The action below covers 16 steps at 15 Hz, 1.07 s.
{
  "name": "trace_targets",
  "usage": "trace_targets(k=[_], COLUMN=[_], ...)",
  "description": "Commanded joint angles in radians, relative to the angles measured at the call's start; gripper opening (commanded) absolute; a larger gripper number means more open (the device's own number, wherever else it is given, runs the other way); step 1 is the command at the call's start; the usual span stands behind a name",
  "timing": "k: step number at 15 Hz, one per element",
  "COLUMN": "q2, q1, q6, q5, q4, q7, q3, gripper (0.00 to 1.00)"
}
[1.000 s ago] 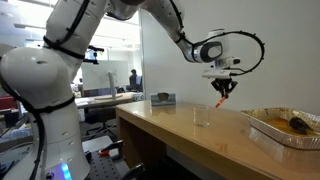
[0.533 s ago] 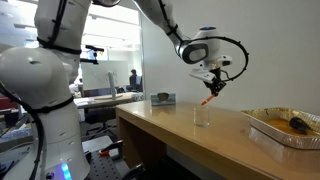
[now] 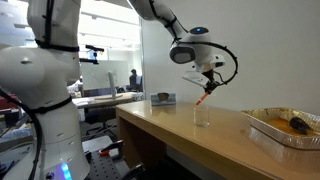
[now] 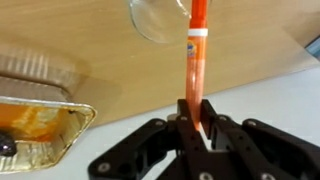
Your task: Put the marker in the glass
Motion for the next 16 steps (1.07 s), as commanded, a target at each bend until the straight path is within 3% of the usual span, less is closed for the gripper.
trace_targets(k=[1, 16], q2=[-0.013, 0.006], q1=[-0.023, -0.016], q6=[0.03, 0.059], q5=[0.104, 0.257], q4=[-0.025, -0.052], q7=[-0.132, -0.346], q3=[0.021, 0.014], gripper=[0.04, 0.04])
